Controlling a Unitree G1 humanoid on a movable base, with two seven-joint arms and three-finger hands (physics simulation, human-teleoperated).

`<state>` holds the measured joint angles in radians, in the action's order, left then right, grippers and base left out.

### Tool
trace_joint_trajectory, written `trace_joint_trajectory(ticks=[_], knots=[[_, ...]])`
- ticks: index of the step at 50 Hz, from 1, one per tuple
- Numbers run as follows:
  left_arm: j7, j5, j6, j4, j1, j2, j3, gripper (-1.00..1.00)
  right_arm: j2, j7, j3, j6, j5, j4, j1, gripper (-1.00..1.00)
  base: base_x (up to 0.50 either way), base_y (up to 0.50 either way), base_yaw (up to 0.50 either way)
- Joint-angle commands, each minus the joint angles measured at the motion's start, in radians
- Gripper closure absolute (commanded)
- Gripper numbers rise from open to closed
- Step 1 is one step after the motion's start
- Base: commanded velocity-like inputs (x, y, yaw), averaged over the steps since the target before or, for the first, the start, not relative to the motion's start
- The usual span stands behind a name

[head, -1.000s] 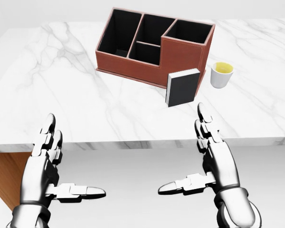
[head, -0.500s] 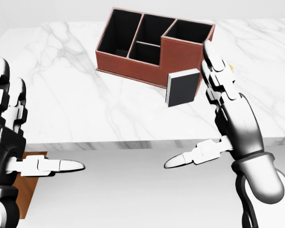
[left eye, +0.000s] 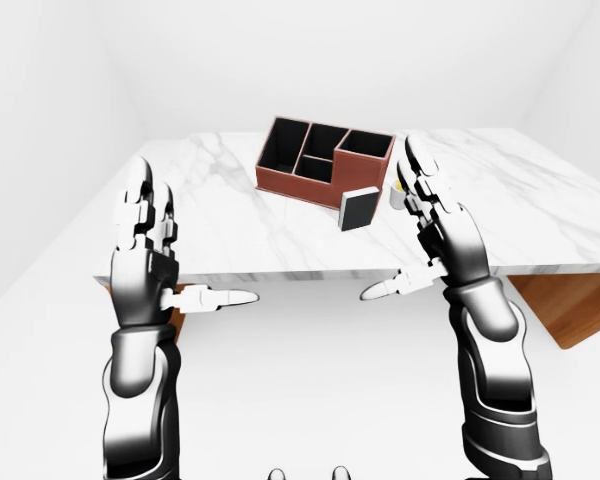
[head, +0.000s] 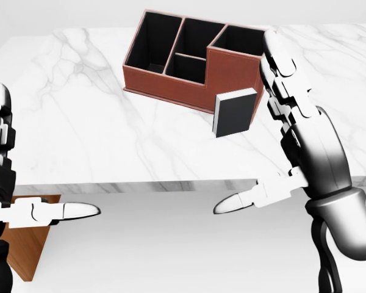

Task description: Pick up the book and place it in the right compartment of the caddy.

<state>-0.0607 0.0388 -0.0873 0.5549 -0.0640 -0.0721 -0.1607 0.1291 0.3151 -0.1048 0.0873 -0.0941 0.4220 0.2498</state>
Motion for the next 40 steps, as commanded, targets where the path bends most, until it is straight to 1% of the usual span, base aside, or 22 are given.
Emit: trace_joint_trajectory(ticks=[1, 12, 18, 40], knots=[[0.007, -0.001, 0.0, 0.019, 0.002, 0.002, 0.0, -1.0, 0.004, 0.01, -0.006, 0.0, 0.007, -0.009, -0.003, -1.0, 0.0, 0.0, 0.0], [0.006, -0.006, 0.0, 0.045, 0.011, 0.004, 0.001, -1.0, 0.001, 0.005, -0.01, 0.0, 0.013, -0.016, -0.004, -1.0, 0.03, 0.0, 0.0], [0.003, -0.007, 0.0, 0.059, 0.016, 0.006, 0.003, -1.0, 0.008, -0.005, -0.021, 0.0, 0.031, 0.002, 0.0, -1.0, 0.2, 0.0, 0.0], [0.0, -0.013, 0.0, 0.06, 0.02, 0.009, 0.004, -1.0, 0.003, -0.009, -0.012, 0.0, 0.029, -0.004, -0.009, -1.0, 0.25, 0.0, 0.0]])
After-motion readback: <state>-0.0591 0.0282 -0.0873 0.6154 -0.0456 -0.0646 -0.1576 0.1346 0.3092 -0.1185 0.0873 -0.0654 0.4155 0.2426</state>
